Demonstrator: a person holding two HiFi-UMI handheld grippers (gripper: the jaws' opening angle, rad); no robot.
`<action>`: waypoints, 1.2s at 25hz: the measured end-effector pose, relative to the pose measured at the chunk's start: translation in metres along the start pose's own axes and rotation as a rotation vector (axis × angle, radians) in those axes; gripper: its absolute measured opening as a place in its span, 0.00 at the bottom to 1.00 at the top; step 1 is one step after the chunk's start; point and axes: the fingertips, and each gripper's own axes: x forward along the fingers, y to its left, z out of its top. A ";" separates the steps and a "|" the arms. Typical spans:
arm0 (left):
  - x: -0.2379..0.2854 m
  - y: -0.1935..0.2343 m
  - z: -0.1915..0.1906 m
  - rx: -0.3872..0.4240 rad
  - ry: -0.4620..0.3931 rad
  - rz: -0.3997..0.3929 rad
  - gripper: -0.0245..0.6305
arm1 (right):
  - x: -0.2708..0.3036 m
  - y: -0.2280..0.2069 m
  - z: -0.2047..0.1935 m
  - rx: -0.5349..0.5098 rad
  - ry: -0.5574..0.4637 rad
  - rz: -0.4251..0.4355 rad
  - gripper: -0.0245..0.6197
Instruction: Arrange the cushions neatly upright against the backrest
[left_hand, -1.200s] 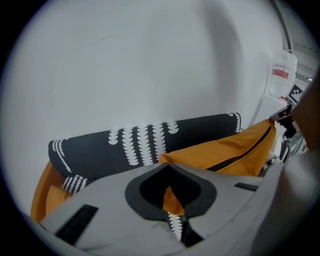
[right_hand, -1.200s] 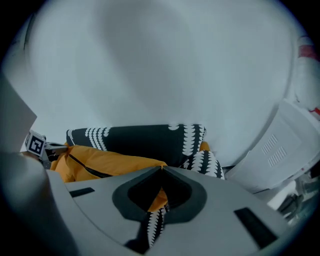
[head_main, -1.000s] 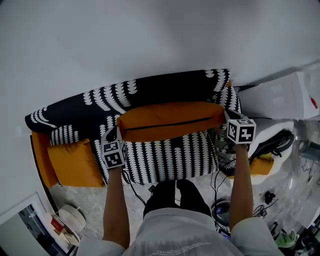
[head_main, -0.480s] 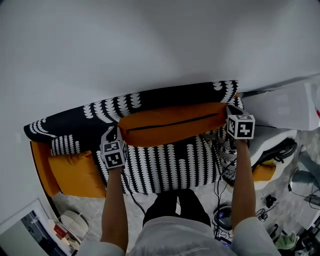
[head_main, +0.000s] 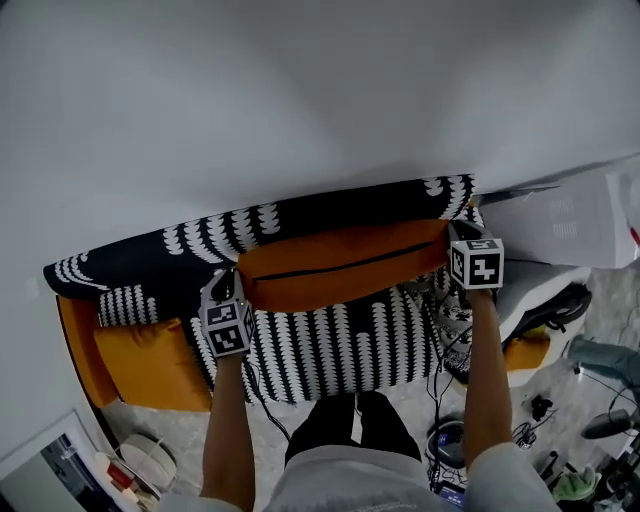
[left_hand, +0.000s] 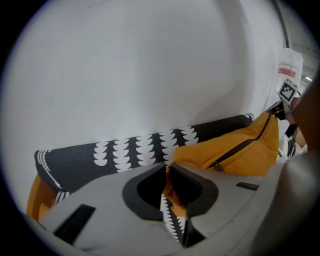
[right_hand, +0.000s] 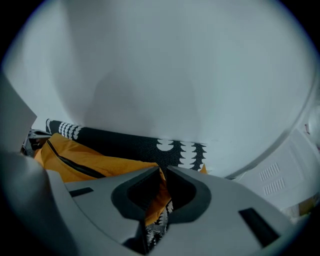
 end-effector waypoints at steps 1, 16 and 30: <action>-0.004 0.003 -0.001 -0.005 -0.003 -0.001 0.12 | -0.004 0.001 0.001 -0.004 -0.003 -0.007 0.09; -0.088 0.005 0.015 -0.060 -0.163 0.049 0.22 | -0.098 0.023 0.038 -0.061 -0.235 -0.013 0.15; -0.244 -0.001 -0.010 -0.104 -0.300 0.173 0.08 | -0.224 0.102 0.014 -0.122 -0.368 0.184 0.06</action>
